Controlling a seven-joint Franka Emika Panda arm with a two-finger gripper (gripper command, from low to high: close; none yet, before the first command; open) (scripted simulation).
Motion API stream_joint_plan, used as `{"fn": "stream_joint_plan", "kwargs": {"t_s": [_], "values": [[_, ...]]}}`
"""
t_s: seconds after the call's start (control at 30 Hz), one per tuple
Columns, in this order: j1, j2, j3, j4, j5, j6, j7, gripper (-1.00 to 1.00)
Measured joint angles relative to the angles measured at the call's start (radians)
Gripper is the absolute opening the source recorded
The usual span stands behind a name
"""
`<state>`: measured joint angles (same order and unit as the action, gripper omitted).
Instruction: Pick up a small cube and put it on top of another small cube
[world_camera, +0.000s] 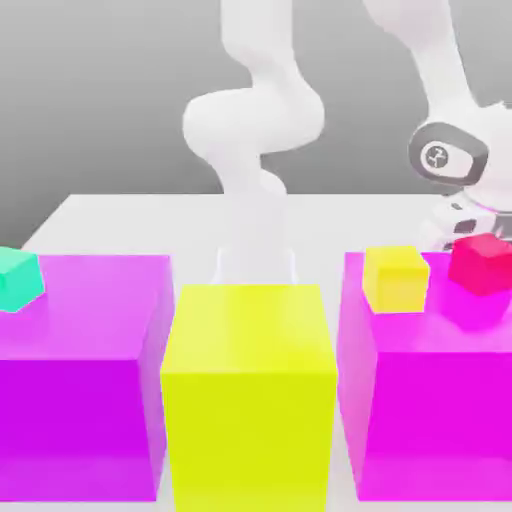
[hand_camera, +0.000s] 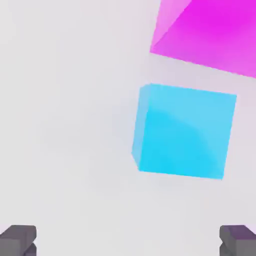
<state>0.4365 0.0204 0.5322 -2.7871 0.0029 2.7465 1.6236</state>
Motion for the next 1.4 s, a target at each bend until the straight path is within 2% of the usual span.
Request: {"fn": "stream_joint_plan", "kwargs": {"t_s": [0.07, 0.17, 0.43, 0.47, 0.67, 0.77, 0.93, 1.07, 1.23, 1.4], "values": [[-0.033, 0.007, -0.006, -0.021, -0.036, 0.069, 0.038, 0.0], [-0.004, 0.064, -0.043, -0.014, -0.139, 0.131, 0.121, 0.0], [0.204, 0.252, -0.32, 0.03, -0.441, 0.268, 0.347, 0.0], [0.225, 0.266, -0.345, 0.033, -0.458, 0.279, 0.36, -1.0], [0.235, 0.273, -0.358, 0.034, -0.468, 0.287, 0.367, -1.0], [0.181, 0.229, -0.288, 0.024, -0.404, 0.254, 0.32, -1.0], [0.093, 0.111, -0.151, -0.004, -0.2, 0.173, 0.169, -1.0], [0.095, 0.017, -0.114, -0.025, -0.054, 0.104, 0.062, -1.0], [0.166, -0.068, -0.076, 0.121, 0.082, 0.059, 0.024, -1.0], [0.17, -0.181, -0.147, 0.272, 0.147, -0.111, -0.133, -1.0]]}}
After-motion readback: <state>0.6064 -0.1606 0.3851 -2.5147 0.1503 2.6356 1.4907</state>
